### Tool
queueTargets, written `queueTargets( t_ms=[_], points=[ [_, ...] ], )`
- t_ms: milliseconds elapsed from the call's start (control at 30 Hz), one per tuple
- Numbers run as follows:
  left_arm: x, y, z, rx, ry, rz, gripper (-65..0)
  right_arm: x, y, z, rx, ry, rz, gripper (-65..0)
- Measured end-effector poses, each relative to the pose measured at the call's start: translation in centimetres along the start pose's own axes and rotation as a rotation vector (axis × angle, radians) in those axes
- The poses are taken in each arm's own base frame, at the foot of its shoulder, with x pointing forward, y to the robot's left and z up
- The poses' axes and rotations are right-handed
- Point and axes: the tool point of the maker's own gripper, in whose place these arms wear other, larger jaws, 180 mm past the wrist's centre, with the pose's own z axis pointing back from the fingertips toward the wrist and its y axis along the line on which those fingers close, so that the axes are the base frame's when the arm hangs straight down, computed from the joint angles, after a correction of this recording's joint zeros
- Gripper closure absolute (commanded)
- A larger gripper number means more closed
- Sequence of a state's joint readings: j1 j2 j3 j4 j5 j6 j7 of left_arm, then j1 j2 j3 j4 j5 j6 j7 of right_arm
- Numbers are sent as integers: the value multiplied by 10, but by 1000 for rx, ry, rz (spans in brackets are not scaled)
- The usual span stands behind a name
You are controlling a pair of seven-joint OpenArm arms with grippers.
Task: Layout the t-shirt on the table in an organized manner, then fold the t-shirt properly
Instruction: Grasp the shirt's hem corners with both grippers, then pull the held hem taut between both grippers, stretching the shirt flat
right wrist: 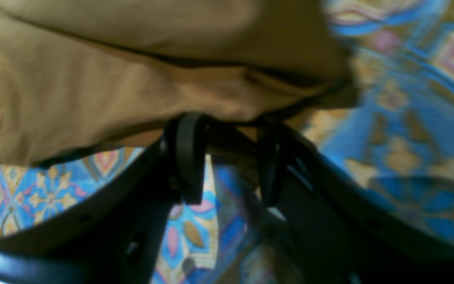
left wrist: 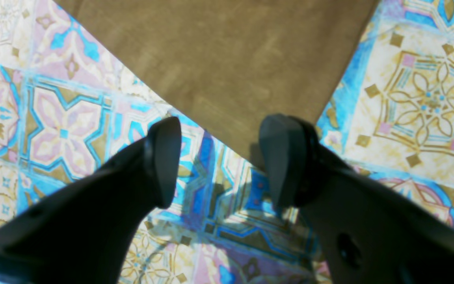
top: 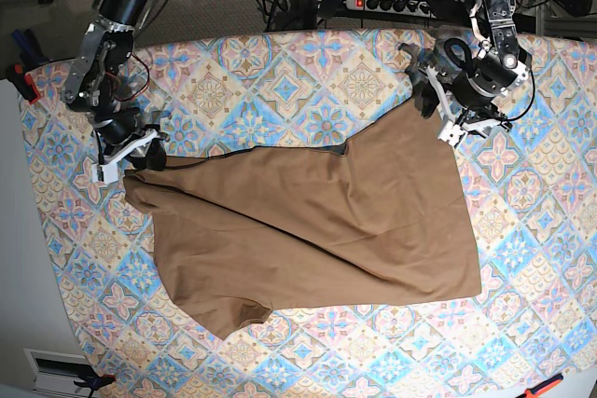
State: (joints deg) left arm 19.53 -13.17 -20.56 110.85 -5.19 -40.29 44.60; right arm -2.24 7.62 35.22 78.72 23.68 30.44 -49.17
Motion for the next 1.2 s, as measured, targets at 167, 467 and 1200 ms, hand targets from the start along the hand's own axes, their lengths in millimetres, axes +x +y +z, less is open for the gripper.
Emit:
queueTargets(
  t_ms=[167,467,1200],
  points=[
    [0,0,0,1,0,1,-333,-3,14,-7,35,21,34,-209],
    [0,0,0,1,0,1,-333,-15,27,-10,70,45,58,-95],
    [0,1,0,2,1,2,-332,23,-25,91,-200,-28,162,0]
  ],
)
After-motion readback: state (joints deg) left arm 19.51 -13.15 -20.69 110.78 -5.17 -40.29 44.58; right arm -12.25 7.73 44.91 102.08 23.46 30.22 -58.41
